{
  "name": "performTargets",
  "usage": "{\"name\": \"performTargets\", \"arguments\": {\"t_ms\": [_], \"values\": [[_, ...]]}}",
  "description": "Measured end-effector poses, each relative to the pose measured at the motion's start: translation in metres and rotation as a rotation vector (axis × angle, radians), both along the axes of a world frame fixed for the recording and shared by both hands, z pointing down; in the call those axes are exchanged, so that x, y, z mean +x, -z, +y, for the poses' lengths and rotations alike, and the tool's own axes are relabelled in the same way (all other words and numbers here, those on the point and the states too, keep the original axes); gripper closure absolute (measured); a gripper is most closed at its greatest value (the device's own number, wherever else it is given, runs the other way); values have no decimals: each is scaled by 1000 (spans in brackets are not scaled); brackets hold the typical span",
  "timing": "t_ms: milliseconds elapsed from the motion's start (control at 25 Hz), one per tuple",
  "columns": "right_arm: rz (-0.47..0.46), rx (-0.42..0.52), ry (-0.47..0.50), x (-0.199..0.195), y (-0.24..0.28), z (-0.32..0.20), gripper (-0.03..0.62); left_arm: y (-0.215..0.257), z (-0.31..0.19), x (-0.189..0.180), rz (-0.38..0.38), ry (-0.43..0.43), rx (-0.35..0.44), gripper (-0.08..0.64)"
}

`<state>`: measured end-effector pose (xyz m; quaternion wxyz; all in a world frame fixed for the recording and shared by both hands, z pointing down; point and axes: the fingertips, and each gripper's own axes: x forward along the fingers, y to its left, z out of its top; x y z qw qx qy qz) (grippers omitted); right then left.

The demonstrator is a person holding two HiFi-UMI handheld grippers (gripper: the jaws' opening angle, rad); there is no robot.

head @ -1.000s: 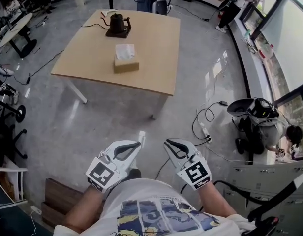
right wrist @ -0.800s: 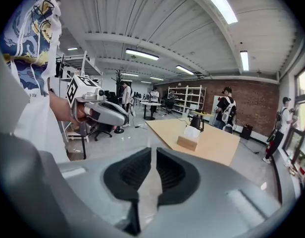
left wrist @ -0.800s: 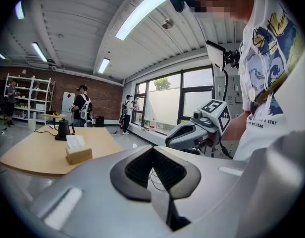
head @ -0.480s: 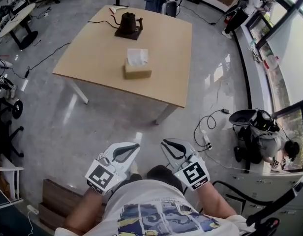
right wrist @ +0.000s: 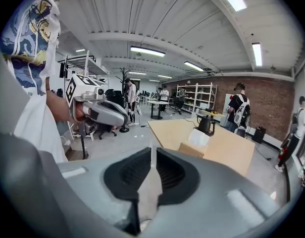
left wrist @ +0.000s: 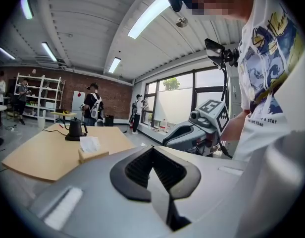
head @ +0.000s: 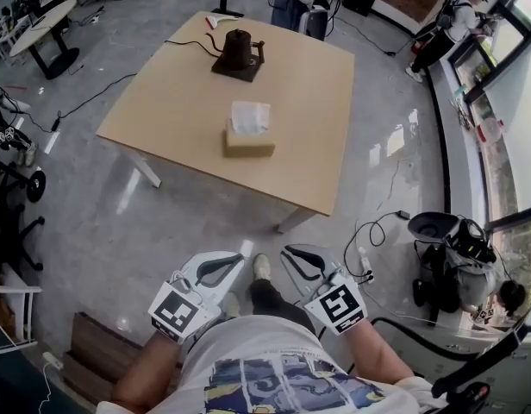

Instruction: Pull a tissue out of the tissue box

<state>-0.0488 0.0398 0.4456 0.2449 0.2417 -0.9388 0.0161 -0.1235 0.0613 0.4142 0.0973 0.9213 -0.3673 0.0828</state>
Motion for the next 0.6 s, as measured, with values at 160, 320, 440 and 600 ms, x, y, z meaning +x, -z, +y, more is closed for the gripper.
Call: {"name": "performTargets", "arguments": {"t_ms": [160, 320, 440, 600], "values": [[-22, -2, 37, 9, 3, -43, 569, 0, -41, 12, -31, 28, -2, 557], [-35, 2, 83, 23, 5, -88, 569, 7, -86, 30, -45, 49, -1, 557], [-39, -1, 117, 32, 0, -114, 569, 8, -115, 43, -54, 76, 13, 557], [-46, -19, 157, 40, -12, -144, 569, 2, -143, 56, -51, 113, -28, 556]]}}
